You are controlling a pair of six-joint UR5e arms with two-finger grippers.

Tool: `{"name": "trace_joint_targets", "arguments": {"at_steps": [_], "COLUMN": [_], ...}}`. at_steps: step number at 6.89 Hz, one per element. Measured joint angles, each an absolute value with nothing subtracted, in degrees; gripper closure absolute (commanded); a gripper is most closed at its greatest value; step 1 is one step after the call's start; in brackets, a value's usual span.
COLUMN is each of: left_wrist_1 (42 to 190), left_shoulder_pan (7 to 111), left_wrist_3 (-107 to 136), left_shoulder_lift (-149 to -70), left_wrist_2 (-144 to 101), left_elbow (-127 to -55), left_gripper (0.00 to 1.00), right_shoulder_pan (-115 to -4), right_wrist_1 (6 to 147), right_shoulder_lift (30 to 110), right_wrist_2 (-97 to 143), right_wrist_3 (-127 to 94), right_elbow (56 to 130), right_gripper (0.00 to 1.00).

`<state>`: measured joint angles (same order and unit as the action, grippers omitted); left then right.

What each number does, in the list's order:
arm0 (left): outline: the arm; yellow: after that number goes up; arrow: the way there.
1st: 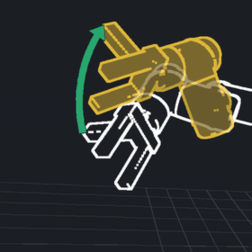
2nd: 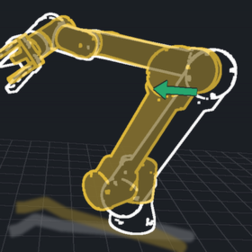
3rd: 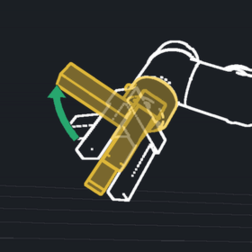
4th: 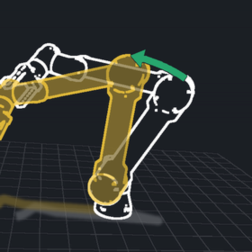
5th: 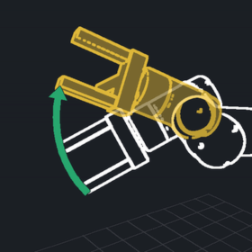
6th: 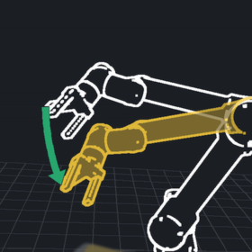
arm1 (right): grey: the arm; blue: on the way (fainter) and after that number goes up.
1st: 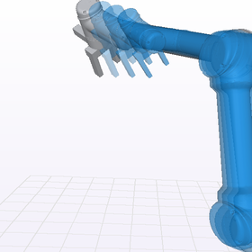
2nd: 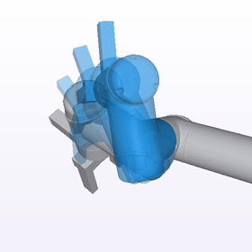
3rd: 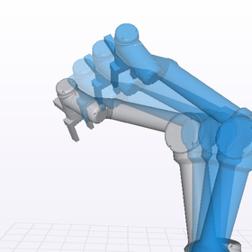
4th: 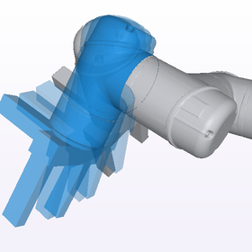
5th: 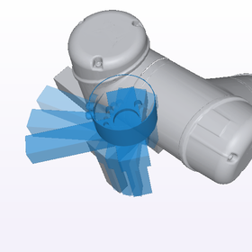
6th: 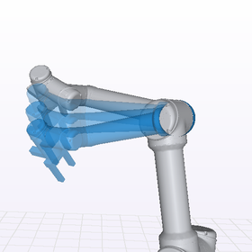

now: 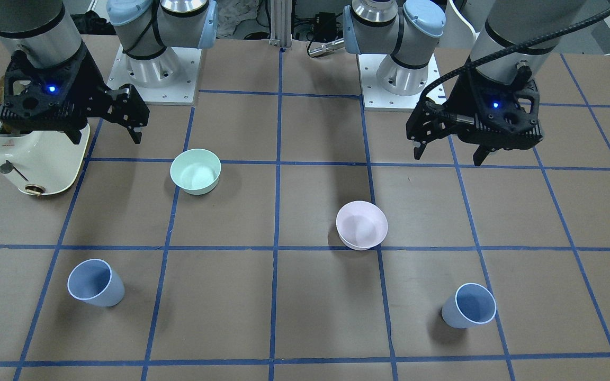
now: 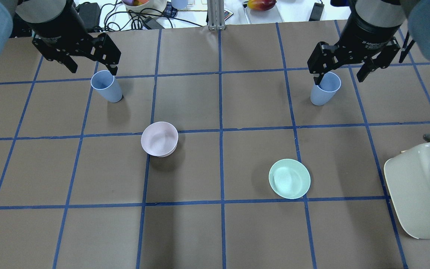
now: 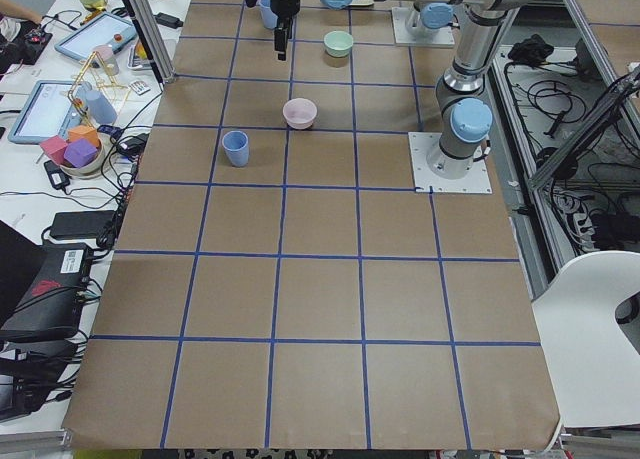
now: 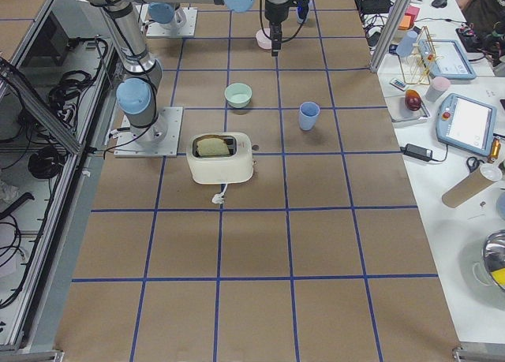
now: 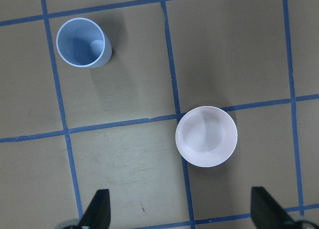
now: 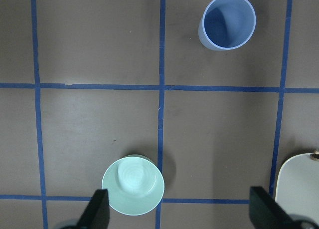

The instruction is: Stack blue cups with both arms

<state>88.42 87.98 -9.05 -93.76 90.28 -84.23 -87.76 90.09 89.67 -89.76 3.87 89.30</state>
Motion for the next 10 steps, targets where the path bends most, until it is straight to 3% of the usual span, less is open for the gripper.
{"name": "trace_joint_targets", "arguments": {"at_steps": [7, 10], "left_wrist_1": [88.4, 88.1], "left_shoulder_pan": [88.0, 87.7], "left_wrist_3": [-8.7, -9.1], "left_shoulder_lift": [-93.3, -96.6], "left_wrist_2": [90.1, 90.0], "left_elbow": [-84.6, -82.9], "left_gripper": [0.00, 0.00], "right_shoulder_pan": [-86.7, -85.3], "right_wrist_1": [90.7, 92.1], "right_shoulder_lift": [89.3, 87.2], "right_wrist_2": [-91.0, -93.1], "right_wrist_3": [3.3, 3.0], "right_elbow": [89.5, 89.4], "right_gripper": [0.00, 0.00]}}
